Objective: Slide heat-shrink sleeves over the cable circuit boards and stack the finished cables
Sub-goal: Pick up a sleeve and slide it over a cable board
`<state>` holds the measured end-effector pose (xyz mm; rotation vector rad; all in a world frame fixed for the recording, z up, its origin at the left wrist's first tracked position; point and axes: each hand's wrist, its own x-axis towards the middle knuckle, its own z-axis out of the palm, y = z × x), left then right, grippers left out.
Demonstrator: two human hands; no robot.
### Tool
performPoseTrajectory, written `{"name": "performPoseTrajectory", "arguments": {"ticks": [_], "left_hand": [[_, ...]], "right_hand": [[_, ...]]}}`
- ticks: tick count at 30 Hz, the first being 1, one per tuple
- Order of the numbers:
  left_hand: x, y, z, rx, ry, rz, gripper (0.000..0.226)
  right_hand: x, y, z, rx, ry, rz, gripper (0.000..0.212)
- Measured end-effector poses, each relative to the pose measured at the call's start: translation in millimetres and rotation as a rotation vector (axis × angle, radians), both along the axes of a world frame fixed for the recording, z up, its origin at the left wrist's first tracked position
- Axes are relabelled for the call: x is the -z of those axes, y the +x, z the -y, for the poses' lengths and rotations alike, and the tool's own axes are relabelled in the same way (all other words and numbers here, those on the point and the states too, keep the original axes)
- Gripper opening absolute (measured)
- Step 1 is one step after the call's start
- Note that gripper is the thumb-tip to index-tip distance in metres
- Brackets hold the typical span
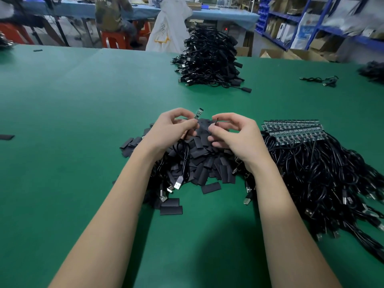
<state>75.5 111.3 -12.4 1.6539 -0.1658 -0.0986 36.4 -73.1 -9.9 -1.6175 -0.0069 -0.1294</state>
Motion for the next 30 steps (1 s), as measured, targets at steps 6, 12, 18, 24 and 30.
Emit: {"name": "performPoseTrajectory", "arguments": {"ticks": [6, 12, 18, 24, 30], "left_hand": [[-3.2, -3.2, -2.6, 0.076, 0.043, -0.005, 0.009], [-2.6, -3.6, -3.3, 0.158, -0.012, -0.048, 0.010], [-0.1, -2.0, -4.3, 0.199, -0.082, -0.091, 0.010], [1.8, 0.2, -4.2, 0.202, -0.141, -0.123, 0.010], [3.8, 1.8, -5.9, 0.194, -0.202, -0.155, 0.010]], "right_hand": [[3.4, 0.7, -5.7, 0.060, 0.231, 0.048, 0.019], [3.0, 3.8, -8.6, 0.117, 0.412, 0.071, 0.017], [3.3, 3.6, -7.5, 0.084, 0.497, 0.029, 0.014], [3.1, 2.9, -7.8, 0.042, 0.525, 0.021, 0.015], [5.0, 4.0, -8.1, 0.025, 0.498, 0.038, 0.013]]}}
